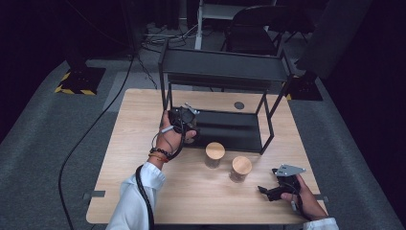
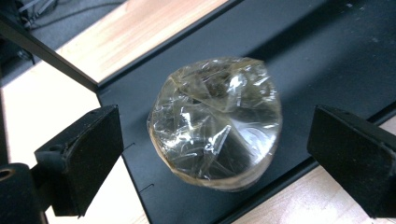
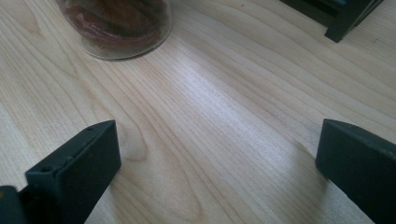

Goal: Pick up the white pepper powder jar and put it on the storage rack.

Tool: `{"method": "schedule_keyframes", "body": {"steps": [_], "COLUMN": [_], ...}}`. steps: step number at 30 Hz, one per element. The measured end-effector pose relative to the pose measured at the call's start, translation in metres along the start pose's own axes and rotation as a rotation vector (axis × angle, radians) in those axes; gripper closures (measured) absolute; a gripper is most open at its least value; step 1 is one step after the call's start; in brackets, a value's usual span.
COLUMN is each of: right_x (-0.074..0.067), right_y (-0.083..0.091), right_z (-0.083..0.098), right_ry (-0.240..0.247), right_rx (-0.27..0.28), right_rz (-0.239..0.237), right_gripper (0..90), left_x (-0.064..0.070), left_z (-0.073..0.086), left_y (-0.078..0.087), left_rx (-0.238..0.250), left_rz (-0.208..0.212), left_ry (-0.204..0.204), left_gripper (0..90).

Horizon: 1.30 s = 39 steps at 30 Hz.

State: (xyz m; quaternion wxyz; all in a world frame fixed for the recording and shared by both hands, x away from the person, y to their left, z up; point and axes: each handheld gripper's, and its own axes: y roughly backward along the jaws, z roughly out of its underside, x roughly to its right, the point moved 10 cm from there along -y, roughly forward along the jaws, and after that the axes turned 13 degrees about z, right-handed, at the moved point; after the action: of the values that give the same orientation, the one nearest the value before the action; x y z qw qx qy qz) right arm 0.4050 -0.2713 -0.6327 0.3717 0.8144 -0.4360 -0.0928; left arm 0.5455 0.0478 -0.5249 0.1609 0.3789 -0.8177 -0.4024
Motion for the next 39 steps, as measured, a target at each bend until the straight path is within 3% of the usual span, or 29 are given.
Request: {"method": "schedule_keyframes", "body": {"steps": [11,23,29,39], "right_x": [0.0,0.0,0.0,0.0], "right_y": [0.0,0.0,0.0,0.0], "right_z": [0.0,0.0,0.0,0.0], "right_ry": [0.0,0.0,0.0,0.0], "right_rx": [0.0,0.0,0.0,0.0], "right_rz": [0.0,0.0,0.0,0.0], "right_gripper": [0.0,0.0,0.0,0.0], "left_x": [0.012,0.03,0.038,0.045], "left_z": [-0.005,-0.004,0.004,0.027], "left_y": [0.026,0.05,0.059,0.068], "left_rx": [0.02,0.067,0.079,0.099], "left_rz": [-0.051,-0.065,-0.074,-0.076], "left_ry": [-0.102,-0.183,-0.22,-0.244], "left_gripper": [3.4,3.2,3.2,3.1]}}
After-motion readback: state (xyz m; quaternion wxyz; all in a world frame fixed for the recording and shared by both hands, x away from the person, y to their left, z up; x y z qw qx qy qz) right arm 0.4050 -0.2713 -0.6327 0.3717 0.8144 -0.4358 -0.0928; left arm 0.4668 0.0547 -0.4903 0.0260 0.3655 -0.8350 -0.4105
